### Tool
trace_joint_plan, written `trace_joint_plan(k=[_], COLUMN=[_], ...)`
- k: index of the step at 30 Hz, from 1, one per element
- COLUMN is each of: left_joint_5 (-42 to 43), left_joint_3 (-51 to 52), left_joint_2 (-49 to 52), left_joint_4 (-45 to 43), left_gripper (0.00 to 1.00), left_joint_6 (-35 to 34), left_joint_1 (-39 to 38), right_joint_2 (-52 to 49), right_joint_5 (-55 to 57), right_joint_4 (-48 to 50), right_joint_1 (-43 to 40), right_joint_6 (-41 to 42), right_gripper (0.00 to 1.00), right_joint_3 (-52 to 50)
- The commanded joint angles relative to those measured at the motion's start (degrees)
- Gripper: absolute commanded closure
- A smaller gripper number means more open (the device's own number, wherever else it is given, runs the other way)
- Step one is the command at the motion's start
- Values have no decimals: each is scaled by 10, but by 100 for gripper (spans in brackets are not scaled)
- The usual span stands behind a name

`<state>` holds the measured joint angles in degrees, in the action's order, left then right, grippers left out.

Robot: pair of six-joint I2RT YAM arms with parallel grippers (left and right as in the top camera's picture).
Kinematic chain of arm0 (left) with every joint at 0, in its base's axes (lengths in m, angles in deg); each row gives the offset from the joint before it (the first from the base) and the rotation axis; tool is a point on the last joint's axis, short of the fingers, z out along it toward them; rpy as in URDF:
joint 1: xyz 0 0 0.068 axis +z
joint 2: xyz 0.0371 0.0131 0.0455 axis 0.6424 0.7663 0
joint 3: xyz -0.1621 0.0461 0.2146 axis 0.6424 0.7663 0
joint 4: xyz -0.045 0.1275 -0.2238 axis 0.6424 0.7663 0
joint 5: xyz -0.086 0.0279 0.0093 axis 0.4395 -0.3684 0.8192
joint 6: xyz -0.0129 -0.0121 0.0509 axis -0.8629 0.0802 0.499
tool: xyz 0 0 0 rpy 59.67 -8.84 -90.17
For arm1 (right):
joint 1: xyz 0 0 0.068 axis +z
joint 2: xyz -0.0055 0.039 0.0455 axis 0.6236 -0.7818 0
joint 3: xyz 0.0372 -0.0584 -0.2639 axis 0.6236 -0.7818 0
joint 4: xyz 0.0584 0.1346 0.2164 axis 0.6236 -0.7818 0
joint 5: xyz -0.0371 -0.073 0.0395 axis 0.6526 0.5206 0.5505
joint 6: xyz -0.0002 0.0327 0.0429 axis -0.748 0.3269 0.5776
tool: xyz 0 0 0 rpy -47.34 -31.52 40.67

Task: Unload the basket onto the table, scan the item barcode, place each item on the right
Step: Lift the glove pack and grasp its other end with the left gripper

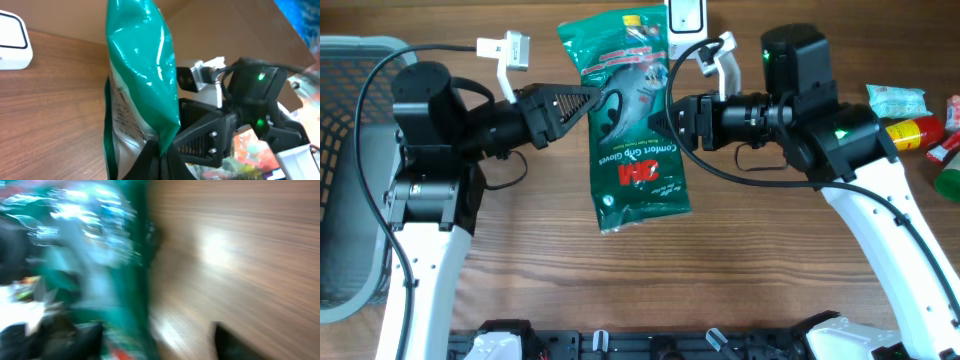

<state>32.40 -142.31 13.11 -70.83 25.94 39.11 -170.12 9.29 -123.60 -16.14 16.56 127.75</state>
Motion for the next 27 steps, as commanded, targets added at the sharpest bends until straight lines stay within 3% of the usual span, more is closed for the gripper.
trace_joint_plan(k=[1, 3, 6, 9, 11, 14, 17, 19, 27], left_joint_5=[10, -25, -149, -301, -355, -435, -459, -464, -472], left_joint_3=[-1, -1, -1, -1, -1, -1, -1, -1, -1], left_joint_2=[-8, -7, -7, -7, -7, -7, -7, -7, -7], left_joint_4=[-3, 9, 56, 156, 207, 254, 277, 279, 294], left_gripper=[96, 96, 96, 96, 96, 96, 96, 96, 96], left_joint_6=[-63, -118, -204, -349, -401, -411, -411, -411, -407], left_joint_1=[33, 45, 48, 48, 48, 48, 48, 48, 48], right_joint_2=[-3, -2, 5, 17, 19, 20, 10, -6, -69], right_joint_5=[226, 229, 230, 230, 236, 305, 461, 509, 495], right_joint_4=[-34, -45, -47, -35, -19, 14, 54, 61, 71], right_joint_1=[-2, -2, 5, 37, 73, 153, 264, 315, 349], right_joint_6=[-33, -33, -30, -46, -87, -118, -184, -230, -282], right_gripper=[0, 0, 0, 0, 0, 0, 0, 0, 0], right_joint_3=[1, 1, 1, 1, 1, 1, 1, 1, 1])
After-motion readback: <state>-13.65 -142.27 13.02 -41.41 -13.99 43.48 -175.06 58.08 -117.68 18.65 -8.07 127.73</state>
